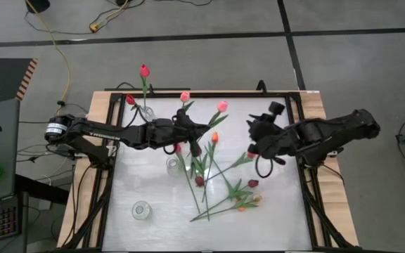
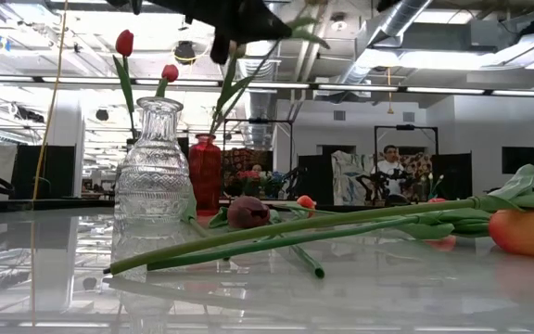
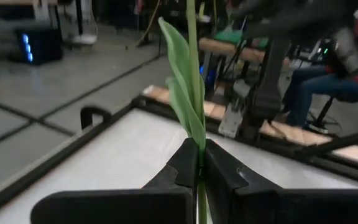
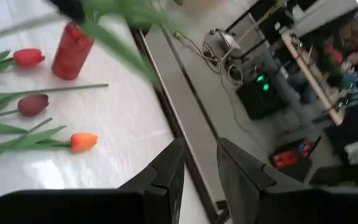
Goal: Sort flowers into vase by color
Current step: Put the pink tulip into the red vase
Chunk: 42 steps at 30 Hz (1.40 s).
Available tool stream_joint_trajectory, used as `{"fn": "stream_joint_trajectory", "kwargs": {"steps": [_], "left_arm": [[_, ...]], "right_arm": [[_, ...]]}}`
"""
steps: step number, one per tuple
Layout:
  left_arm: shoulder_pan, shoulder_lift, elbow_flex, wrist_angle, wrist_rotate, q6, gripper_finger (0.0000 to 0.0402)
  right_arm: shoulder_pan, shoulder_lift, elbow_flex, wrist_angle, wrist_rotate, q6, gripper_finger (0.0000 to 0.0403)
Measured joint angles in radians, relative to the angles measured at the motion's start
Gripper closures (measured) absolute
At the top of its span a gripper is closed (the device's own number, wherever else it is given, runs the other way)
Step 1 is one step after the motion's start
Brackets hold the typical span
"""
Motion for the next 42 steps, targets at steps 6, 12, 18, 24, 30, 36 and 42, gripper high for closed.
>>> {"fn": "stream_joint_trajectory", "kwargs": {"steps": [6, 12, 18, 24, 30, 36, 42], "left_arm": [[-0.004, -0.084, 0.000, 0.015, -0.066, 0.081, 0.0401], [-0.047, -0.190, 0.000, 0.016, -0.156, 0.237, 0.0401], [-0.129, -0.255, -0.002, 0.009, -0.331, 0.422, 0.0401], [-0.159, -0.259, -0.052, 0.039, -0.364, 0.456, 0.0401], [-0.141, -0.258, -0.240, 0.390, -0.353, 0.537, 0.0402], [-0.118, -0.258, -0.406, 0.795, -0.261, 0.690, 0.0401], [-0.043, -0.258, -0.498, 0.953, -0.200, 0.685, 0.0401]], "right_arm": [[0.000, -0.113, -0.184, 0.035, 0.001, 0.143, 0.0280], [-0.009, -0.171, -0.346, 0.191, 0.007, 0.205, 0.0280], [-0.051, -0.163, -0.445, 0.348, 0.005, 0.204, 0.0280], [-0.096, -0.127, -0.492, 0.435, 0.000, 0.203, 0.0280], [-0.125, -0.079, -0.494, 0.460, -0.005, 0.202, 0.0280], [-0.155, -0.044, -0.494, 0.530, -0.079, 0.164, 0.0280], [-0.197, -0.001, -0.493, 0.720, -0.164, 0.011, 0.0280]]}}
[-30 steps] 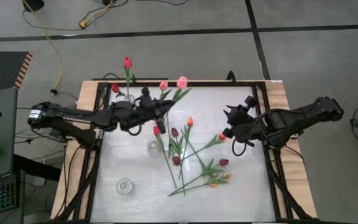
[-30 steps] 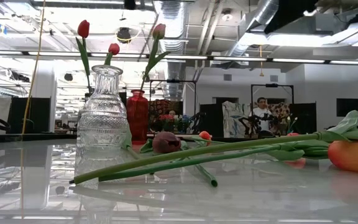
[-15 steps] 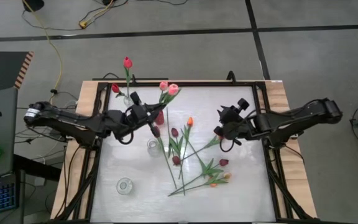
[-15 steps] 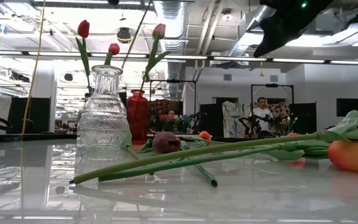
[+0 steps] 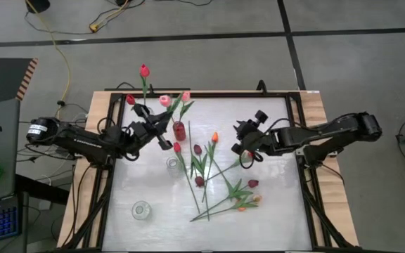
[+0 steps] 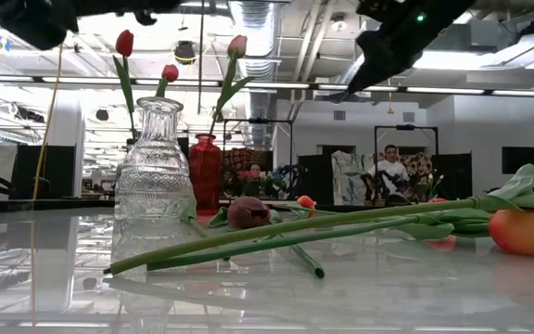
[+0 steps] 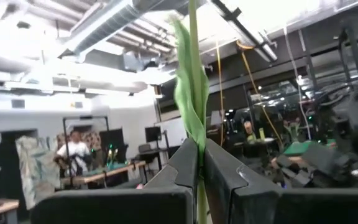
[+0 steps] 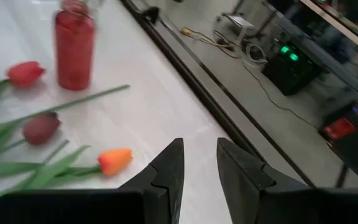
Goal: Sort flowers into vase by color
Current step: Put the pink tulip into the red vase
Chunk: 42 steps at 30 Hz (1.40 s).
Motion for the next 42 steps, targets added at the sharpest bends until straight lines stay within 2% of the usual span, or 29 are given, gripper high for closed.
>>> {"fn": "stream_joint_trajectory", "kwargs": {"steps": [6, 11, 21, 25, 30, 38, 42], "left_arm": [[0.104, 0.009, -0.017, -0.001, 0.073, -0.089, 0.0401], [0.146, 0.020, -0.016, -0.015, 0.088, -0.141, 0.0401], [0.176, 0.046, -0.016, -0.048, 0.095, -0.195, 0.0401], [0.175, 0.046, -0.016, -0.086, 0.053, -0.196, 0.0401], [0.175, 0.046, -0.016, -0.152, 0.044, -0.224, 0.0401], [0.175, 0.046, -0.016, -0.165, 0.043, -0.242, 0.0401], [0.175, 0.046, -0.016, -0.166, 0.021, -0.289, 0.0384]], "right_arm": [[-0.044, 0.059, 0.000, 0.164, -0.115, -0.094, 0.0280], [-0.065, 0.103, 0.000, 0.194, -0.150, -0.097, 0.0280], [-0.078, 0.186, 0.000, 0.229, -0.153, -0.097, 0.0280], [-0.078, 0.205, 0.000, 0.230, -0.153, -0.099, 0.0280], [-0.078, 0.210, 0.000, 0.228, -0.153, -0.100, 0.0280], [-0.078, 0.208, 0.000, 0.230, -0.153, -0.123, 0.0280], [-0.078, 0.207, 0.000, 0.231, -0.152, -0.123, 0.0280]]}}
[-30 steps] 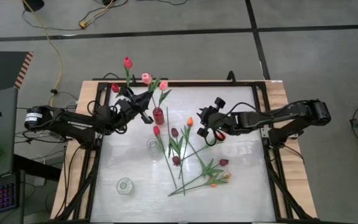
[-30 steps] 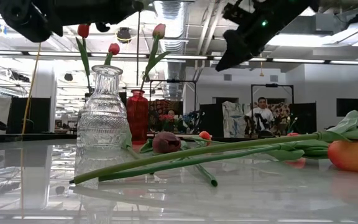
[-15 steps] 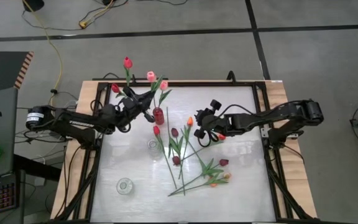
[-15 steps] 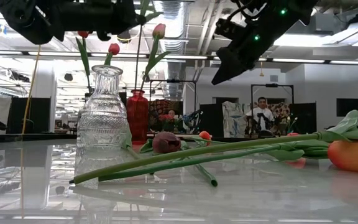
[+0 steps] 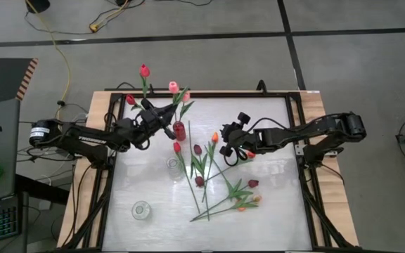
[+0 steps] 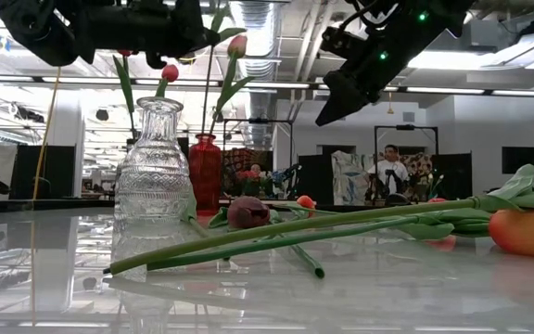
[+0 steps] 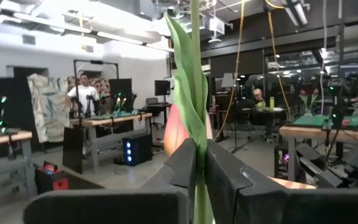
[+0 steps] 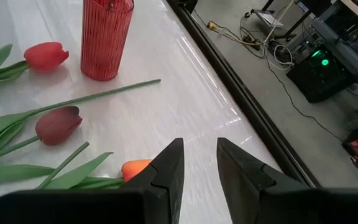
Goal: Sort flowers into vase by color
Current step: Put the pink tulip into the red vase, then put the orange tulip into the middle transparent vase
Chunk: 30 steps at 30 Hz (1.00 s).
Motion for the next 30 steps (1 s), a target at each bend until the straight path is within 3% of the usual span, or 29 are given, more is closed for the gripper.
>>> {"fn": "stream_joint_trajectory", "kwargs": {"steps": [6, 14, 30], "left_arm": [[-0.010, 0.000, 0.000, -0.042, -0.015, -0.026, 0.0323], [-0.054, -0.047, 0.001, -0.178, -0.115, -0.026, 0.0262], [-0.154, -0.336, 0.001, -0.671, -0.128, -0.088, 0.0248]], "right_arm": [[0.000, 0.000, 0.000, 0.000, 0.000, 0.000, 0.0280], [0.000, -0.001, 0.000, 0.000, 0.000, 0.000, 0.0280], [0.000, -0.001, 0.000, -0.001, -0.013, 0.000, 0.0280]]}}
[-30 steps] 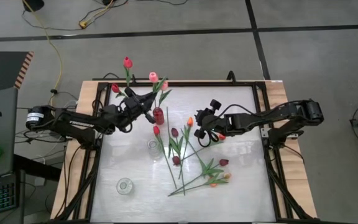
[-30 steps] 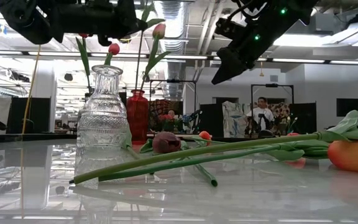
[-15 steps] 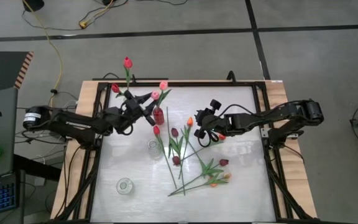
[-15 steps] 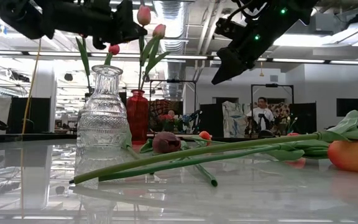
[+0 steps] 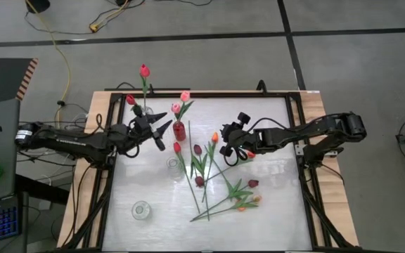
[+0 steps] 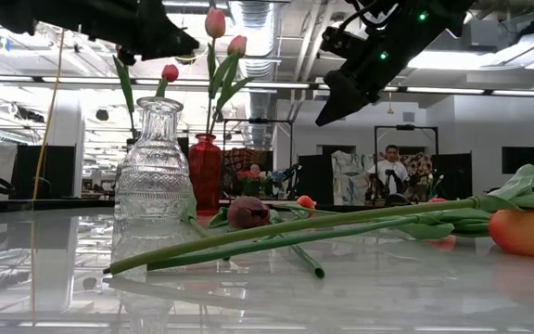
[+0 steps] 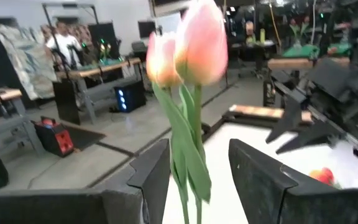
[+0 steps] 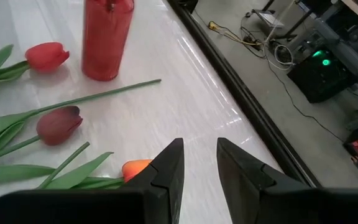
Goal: Sort flowers into vase by color
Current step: Put the orange tulip into the middle transparent vase
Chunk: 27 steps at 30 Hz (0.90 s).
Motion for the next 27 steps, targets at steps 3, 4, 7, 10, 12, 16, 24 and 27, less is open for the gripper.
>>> {"fn": "stream_joint_trajectory", "kwargs": {"steps": [3, 4, 7, 10, 12, 16, 24, 27], "left_arm": [[-0.013, -0.036, 0.000, -0.090, 0.007, -0.053, 0.0248], [-0.015, -0.044, 0.000, -0.115, 0.020, -0.069, 0.0248], [-0.022, -0.056, 0.000, -0.176, 0.076, -0.110, 0.0248], [-0.024, -0.056, 0.000, -0.210, 0.139, -0.134, 0.0248], [-0.024, -0.056, 0.000, -0.223, 0.161, -0.150, 0.0248], [-0.024, -0.055, 0.000, -0.242, 0.167, -0.171, 0.0248], [-0.024, -0.055, 0.000, -0.243, 0.177, -0.171, 0.0248], [-0.024, -0.055, 0.000, -0.243, 0.186, -0.171, 0.0248]], "right_arm": [[0.000, 0.000, 0.000, 0.000, -0.068, 0.020, 0.0280], [0.000, 0.000, 0.000, 0.000, -0.093, 0.037, 0.0280], [0.000, 0.000, 0.000, 0.000, -0.166, 0.101, 0.0280], [0.000, 0.000, 0.000, -0.004, -0.242, 0.164, 0.0280], [0.000, 0.000, 0.000, -0.004, -0.299, 0.206, 0.0280], [0.001, 0.000, 0.000, -0.005, -0.408, 0.294, 0.0280], [0.016, 0.000, 0.000, -0.071, -0.539, 0.403, 0.0280], [0.032, 0.000, 0.000, -0.113, -0.547, 0.443, 0.0280]]}}
